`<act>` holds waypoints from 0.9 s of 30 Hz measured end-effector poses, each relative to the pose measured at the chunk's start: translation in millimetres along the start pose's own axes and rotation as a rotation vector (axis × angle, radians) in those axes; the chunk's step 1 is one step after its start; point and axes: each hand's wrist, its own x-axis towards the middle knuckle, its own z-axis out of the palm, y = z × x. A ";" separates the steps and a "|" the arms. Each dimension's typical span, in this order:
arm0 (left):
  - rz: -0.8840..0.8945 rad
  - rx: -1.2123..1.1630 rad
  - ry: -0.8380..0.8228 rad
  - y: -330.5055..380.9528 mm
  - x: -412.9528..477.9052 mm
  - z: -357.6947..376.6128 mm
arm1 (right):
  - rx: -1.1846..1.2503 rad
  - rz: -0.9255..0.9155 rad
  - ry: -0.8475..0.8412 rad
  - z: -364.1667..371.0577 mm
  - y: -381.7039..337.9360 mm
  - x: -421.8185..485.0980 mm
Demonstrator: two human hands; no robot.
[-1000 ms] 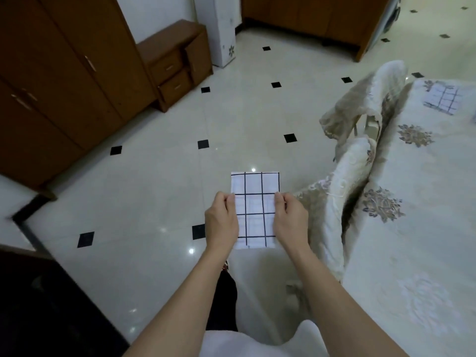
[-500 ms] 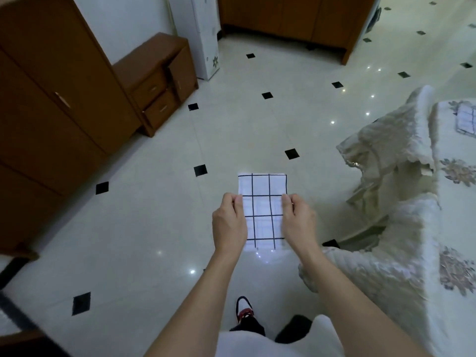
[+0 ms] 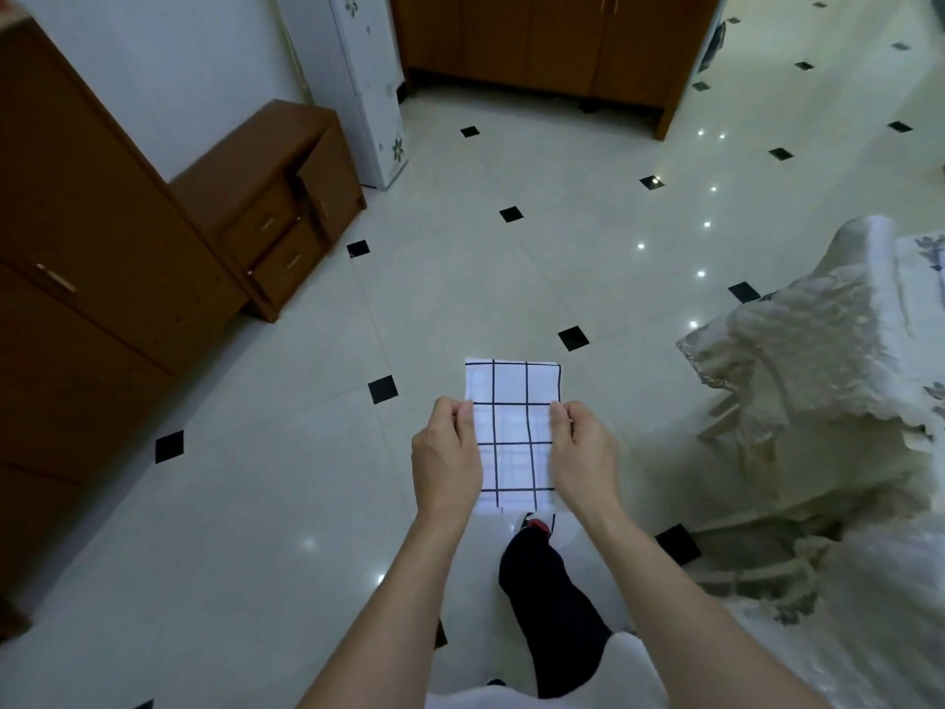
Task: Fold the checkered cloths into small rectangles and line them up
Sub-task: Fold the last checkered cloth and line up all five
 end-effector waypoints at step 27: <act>0.143 0.019 -0.228 167.5 425.2 223.4 | 0.082 0.171 0.216 -22.7 -50.2 462.5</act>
